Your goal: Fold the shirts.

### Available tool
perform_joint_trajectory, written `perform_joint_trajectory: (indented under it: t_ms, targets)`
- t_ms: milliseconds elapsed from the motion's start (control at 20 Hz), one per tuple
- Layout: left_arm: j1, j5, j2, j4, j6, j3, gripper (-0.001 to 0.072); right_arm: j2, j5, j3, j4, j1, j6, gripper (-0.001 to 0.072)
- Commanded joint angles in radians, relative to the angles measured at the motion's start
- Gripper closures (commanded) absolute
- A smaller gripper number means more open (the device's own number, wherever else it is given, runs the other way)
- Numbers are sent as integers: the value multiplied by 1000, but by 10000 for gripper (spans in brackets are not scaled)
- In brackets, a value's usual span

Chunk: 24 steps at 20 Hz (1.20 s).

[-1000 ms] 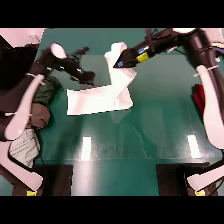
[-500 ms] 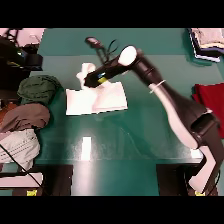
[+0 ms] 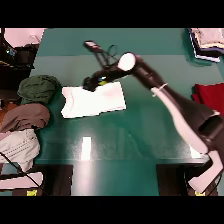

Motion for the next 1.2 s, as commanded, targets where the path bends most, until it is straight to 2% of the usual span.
perform_joint_trajectory:
  t_ms: [0, 50, 100, 150, 250, 300, 450, 800, 950, 1000, 1100, 1150]
  targets:
    - [2, -2, 2, -47, 0, 0, 683, 117, 126, -204, -71, -163, 36, 259]
    - [2, 3, 2, -67, 0, 0, 683, 137, 137, -265, -68, -223, 40, 255]
    - [2, 9, 2, -85, 0, 0, 683, 146, 150, -310, -43, -275, 40, 140]
    - [2, 13, 1, -104, 0, 0, 683, 146, 159, -348, 7, -331, 40, -8]
    - [-2, 17, 0, -134, 0, -5, 683, 138, 145, -423, 106, -407, 40, -7]
    - [-2, 18, 0, -152, 0, -9, 683, 122, 137, -447, 146, -428, 40, 22]
    - [-2, 24, 0, -166, 0, -22, 683, 50, 123, -460, 220, -436, 36, 35]
    - [-2, 19, 0, -180, 2, -24, 683, -182, 142, -244, 316, -297, 41, 39]
    - [-2, 15, 0, -180, 26, -24, 683, -245, 141, -166, 314, -227, 47, 204]
    - [-2, 15, 0, -180, 26, -24, 684, -256, 121, -154, 314, -212, 46, 351]
    - [-2, 14, 0, -180, 26, -24, 683, -260, 79, -152, 314, -198, 30, 697]
    - [-2, 14, 0, -180, 26, -24, 683, -259, 76, -153, 314, -196, 12, 695]
